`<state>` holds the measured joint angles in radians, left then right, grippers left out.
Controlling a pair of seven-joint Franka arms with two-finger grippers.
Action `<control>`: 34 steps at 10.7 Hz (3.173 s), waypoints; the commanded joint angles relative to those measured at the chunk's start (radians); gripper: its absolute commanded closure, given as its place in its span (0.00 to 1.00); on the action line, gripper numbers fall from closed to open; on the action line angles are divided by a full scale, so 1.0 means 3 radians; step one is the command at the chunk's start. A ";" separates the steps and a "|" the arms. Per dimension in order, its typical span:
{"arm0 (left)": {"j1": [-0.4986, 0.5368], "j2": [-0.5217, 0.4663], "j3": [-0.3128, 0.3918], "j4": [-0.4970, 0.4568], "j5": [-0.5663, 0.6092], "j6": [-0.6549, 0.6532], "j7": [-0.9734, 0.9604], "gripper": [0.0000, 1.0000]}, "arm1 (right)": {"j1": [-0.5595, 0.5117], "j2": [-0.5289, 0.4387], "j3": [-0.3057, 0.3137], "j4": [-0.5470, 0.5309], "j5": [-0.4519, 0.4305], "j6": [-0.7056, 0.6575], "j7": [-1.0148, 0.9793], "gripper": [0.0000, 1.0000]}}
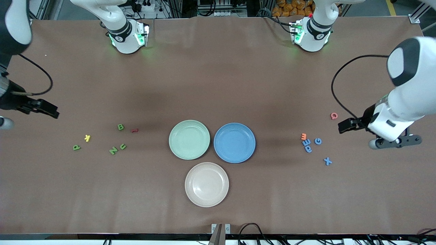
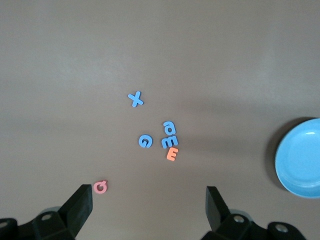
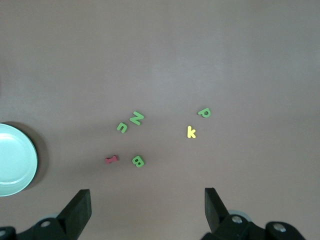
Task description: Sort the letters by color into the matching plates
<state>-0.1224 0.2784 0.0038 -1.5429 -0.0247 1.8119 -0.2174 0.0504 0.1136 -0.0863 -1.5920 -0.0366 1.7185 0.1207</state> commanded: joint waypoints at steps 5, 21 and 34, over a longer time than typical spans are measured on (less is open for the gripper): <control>-0.0073 0.0499 -0.0018 -0.0179 -0.0025 0.0555 -0.0731 0.00 | -0.0321 -0.0077 0.0645 -0.1272 0.0045 0.1219 -0.0234 0.00; -0.0211 0.0999 -0.0049 -0.1054 -0.0010 0.2234 -0.1627 0.00 | -0.0511 0.0695 0.0651 -0.2164 0.0050 0.2775 -0.0239 0.00; -0.0185 0.1296 -0.0038 -0.0932 0.0041 0.2264 -0.1587 0.00 | -0.0501 0.0849 0.0646 -0.2486 0.0035 0.3209 -0.0249 0.00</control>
<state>-0.1786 0.6513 -0.0099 -1.8389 -0.0247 2.4807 -0.6916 -0.0803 0.3714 0.0874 -2.3156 -0.0361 2.6589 0.0634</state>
